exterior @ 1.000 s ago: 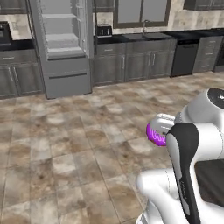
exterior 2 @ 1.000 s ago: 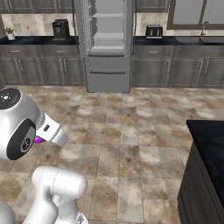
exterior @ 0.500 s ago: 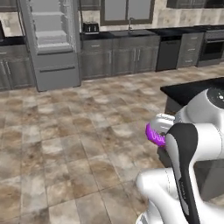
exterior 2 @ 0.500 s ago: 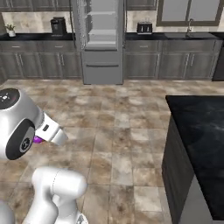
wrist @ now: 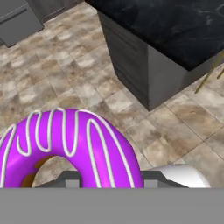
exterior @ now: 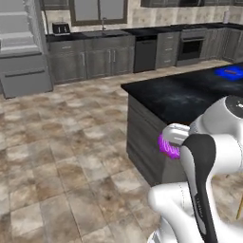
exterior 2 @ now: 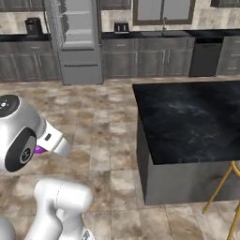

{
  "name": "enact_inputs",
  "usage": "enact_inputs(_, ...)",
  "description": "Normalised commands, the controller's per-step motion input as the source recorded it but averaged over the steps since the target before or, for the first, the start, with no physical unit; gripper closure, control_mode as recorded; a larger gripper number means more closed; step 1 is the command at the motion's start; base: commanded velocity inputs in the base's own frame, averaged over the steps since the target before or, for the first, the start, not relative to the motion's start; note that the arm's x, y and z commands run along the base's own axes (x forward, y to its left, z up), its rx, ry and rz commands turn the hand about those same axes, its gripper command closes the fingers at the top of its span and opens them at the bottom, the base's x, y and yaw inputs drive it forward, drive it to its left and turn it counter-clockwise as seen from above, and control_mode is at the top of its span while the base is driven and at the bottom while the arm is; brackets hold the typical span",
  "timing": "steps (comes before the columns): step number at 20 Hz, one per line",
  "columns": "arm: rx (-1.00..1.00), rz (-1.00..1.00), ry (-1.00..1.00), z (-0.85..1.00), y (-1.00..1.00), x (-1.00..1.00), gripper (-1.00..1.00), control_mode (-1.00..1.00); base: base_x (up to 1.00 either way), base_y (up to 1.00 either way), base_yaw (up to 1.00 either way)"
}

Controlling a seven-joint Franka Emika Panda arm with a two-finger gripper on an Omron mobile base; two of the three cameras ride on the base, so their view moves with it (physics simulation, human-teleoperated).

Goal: Take the cake and donut from the fridge and place them on the empty tray on the dining counter.

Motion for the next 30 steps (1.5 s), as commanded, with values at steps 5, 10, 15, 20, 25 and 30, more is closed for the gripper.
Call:
enact_inputs(5, 0.00, 0.00, 0.00, 0.00, 0.00, 0.00, 1.00, 1.00, 0.13, -1.00, -0.47)
enact_inputs(10, 0.00, 0.00, 0.00, 0.00, 0.00, 0.00, 1.00, 1.00, 1.00, -1.00, 0.05)
enact_inputs(15, 0.00, 0.00, 0.00, 0.00, 0.00, 0.00, 1.00, 1.00, 0.70, -1.00, 0.14)
enact_inputs(20, 0.00, 0.00, 0.00, 0.00, 0.00, 0.00, 1.00, 1.00, -0.25, -1.00, 0.00)
enact_inputs(25, 0.00, 0.00, 0.00, 0.00, 0.00, 0.00, 1.00, 1.00, -0.97, -1.00, 0.00)
enact_inputs(30, 0.00, 0.00, 0.00, 0.00, 0.00, 0.00, 1.00, 1.00, -0.74, -1.00, 0.00)
